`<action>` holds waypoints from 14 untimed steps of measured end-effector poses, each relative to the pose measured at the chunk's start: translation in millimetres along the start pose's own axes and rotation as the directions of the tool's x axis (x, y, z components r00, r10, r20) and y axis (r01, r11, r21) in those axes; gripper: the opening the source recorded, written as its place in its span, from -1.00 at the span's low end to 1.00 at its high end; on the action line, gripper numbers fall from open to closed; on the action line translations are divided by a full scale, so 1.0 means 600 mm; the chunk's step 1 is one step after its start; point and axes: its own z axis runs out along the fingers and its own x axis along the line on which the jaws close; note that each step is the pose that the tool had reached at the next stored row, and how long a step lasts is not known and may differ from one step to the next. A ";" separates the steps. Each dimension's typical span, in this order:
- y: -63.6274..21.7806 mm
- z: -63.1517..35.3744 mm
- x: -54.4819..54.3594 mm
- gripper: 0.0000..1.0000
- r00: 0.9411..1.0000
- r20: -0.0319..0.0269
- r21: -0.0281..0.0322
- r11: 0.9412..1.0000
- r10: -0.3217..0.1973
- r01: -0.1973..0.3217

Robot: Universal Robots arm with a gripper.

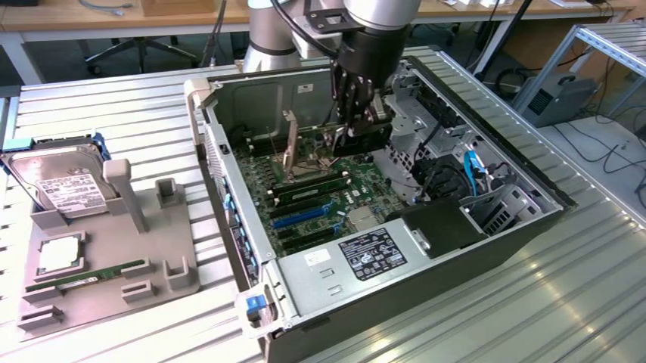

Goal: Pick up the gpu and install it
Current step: 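Insert the gpu into the slot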

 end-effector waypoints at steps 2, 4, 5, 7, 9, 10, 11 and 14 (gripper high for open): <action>0.000 0.000 0.001 -0.47 1.000 0.000 0.000 1.000 0.000 0.000; 0.000 0.001 0.002 -0.47 1.000 0.000 0.000 1.000 0.000 0.000; 0.000 0.001 0.002 -0.47 1.000 0.000 0.000 1.000 0.000 0.000; 0.000 0.002 0.003 -0.47 1.000 0.000 0.000 1.000 0.000 0.000; 0.000 0.002 0.004 -0.47 1.000 0.000 0.000 1.000 0.000 0.000; 0.000 0.002 0.004 -0.47 1.000 0.000 0.000 1.000 0.000 0.000; 0.000 0.002 0.005 -0.47 1.000 0.000 0.000 1.000 0.000 0.000; 0.000 0.003 0.005 -0.47 1.000 0.000 0.000 1.000 0.000 0.000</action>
